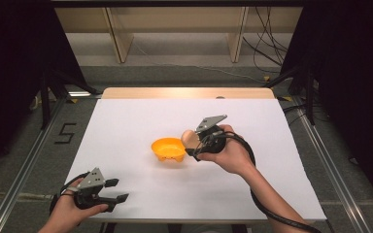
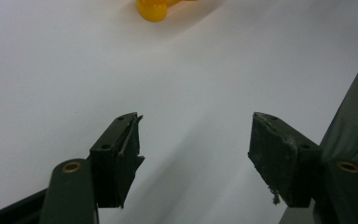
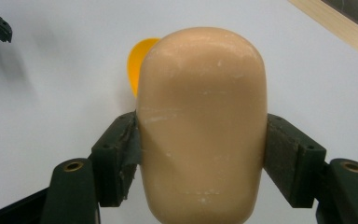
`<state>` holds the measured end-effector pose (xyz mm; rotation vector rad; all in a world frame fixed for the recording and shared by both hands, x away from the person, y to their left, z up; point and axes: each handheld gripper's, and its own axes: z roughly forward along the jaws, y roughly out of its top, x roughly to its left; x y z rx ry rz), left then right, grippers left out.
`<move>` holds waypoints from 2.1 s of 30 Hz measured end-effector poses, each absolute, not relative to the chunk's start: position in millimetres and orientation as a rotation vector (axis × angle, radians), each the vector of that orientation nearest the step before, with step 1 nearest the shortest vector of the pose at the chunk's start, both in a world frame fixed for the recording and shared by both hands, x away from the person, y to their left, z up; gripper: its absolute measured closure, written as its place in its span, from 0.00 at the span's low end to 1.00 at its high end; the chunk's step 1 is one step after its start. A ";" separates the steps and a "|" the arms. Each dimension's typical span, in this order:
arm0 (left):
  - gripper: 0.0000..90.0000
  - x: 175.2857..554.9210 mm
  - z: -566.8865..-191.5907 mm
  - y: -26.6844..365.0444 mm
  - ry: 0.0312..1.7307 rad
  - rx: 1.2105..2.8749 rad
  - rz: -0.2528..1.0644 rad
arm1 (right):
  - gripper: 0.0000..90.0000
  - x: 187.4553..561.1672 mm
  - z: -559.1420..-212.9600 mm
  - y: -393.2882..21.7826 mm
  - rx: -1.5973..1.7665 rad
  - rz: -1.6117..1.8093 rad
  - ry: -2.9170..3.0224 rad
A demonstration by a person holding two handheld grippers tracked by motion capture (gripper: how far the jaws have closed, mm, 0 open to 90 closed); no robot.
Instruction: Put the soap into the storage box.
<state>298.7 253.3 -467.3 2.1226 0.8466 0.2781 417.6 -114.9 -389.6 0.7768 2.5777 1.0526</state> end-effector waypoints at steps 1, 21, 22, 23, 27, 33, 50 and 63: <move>0.37 298.7 -467.3 253.3 0.847 2.123 0.278 | 0.37 418.4 -390.3 -114.1 0.768 1.072 2.568; 0.37 299.8 -465.8 255.1 0.822 2.134 0.292 | 0.37 427.3 -390.4 -101.2 0.726 1.062 2.589; 0.37 299.7 -465.9 255.0 0.822 2.133 0.292 | 0.37 427.6 -391.1 -99.7 0.727 1.069 2.581; 0.37 299.7 -465.7 255.0 0.821 2.134 0.292 | 0.37 429.0 -389.9 -98.6 0.707 1.068 2.592; 0.37 299.4 -466.1 254.2 0.828 2.121 0.289 | 0.37 429.5 -389.0 -96.3 0.730 1.056 2.595; 0.37 299.8 -465.9 254.8 0.821 2.132 0.290 | 0.37 434.3 -388.8 -93.2 0.695 1.059 2.593; 0.37 299.7 -466.4 253.9 0.829 2.119 0.286 | 0.37 443.6 -387.9 -80.7 0.647 1.063 2.594; 0.37 300.3 -466.6 254.1 0.829 2.119 0.305 | 0.37 446.5 -386.8 -73.2 0.653 1.055 2.620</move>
